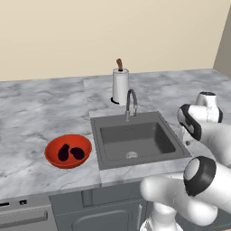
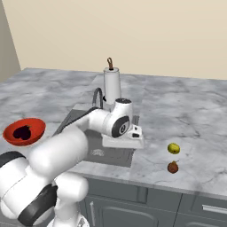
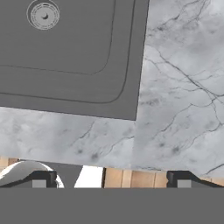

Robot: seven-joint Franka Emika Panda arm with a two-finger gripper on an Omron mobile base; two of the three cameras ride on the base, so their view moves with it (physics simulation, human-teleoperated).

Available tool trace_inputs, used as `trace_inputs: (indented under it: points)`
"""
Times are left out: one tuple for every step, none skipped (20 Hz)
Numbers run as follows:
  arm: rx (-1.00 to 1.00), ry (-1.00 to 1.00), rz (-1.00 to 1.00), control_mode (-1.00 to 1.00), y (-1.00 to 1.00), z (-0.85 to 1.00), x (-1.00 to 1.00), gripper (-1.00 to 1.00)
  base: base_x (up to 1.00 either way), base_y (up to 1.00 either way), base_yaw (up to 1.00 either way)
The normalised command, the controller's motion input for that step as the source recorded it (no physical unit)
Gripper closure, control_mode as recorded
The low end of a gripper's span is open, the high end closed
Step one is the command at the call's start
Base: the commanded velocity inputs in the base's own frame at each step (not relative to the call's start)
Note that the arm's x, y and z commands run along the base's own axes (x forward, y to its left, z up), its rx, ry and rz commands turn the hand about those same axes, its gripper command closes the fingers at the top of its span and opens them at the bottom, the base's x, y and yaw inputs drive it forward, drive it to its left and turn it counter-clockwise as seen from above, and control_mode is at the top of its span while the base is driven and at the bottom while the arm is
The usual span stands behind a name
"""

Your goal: There is a mixed pile of frozen fruits and vegetables on the counter. Locate all the frozen vegetables and place the items in a bowl on the counter. Take all the frozen fruits and defrost them in a running sink.

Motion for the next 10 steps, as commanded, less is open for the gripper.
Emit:
trace_inputs:
  points:
    - [0.0,0.0,-0.06,-1.0,-1.0,0.11,0.0,-1.0,0.0,0.0,0.0]
    - [0.0,0.0,-0.08,-1.0,-1.0,0.19,0.0,-1.0,0.0,0.0,0.0]
    - [0.0,-0.02,-0.09,-1.0,-1.0,0.11,0.0,-1.0,0.0,0.0,0.0]
    - [0.0,0.0,-0.11,-1.0,-1.0,0.04,0.0,-1.0,0.0,0.0,0.0]
    - [0.0,0.0,-0.11,-1.0,-1.0,0.0,0.0,-1.0,0.0,0.0,0.0]
    - [0.0,0.0,-0.11,-1.0,-1.0,0.01,0.0,-1.0,0.0,0.0,0.0]
    - [0.0,0.0,-0.13,-1.0,-1.0,0.0,0.0,-1.0,0.0,0.0,0.0]
    - [0.0,0.0,-0.15,-1.0,-1.0,0.0,0.0,-1.0,0.0,0.0,0.0]
    - [0.0,0.0,-0.16,-1.0,-1.0,0.0,0.0,-1.0,0.0,0.0,0.0]
    - [0.0,0.0,-0.16,-1.0,-1.0,0.0,0.0,-1.0,0.0,0.0,0.0]
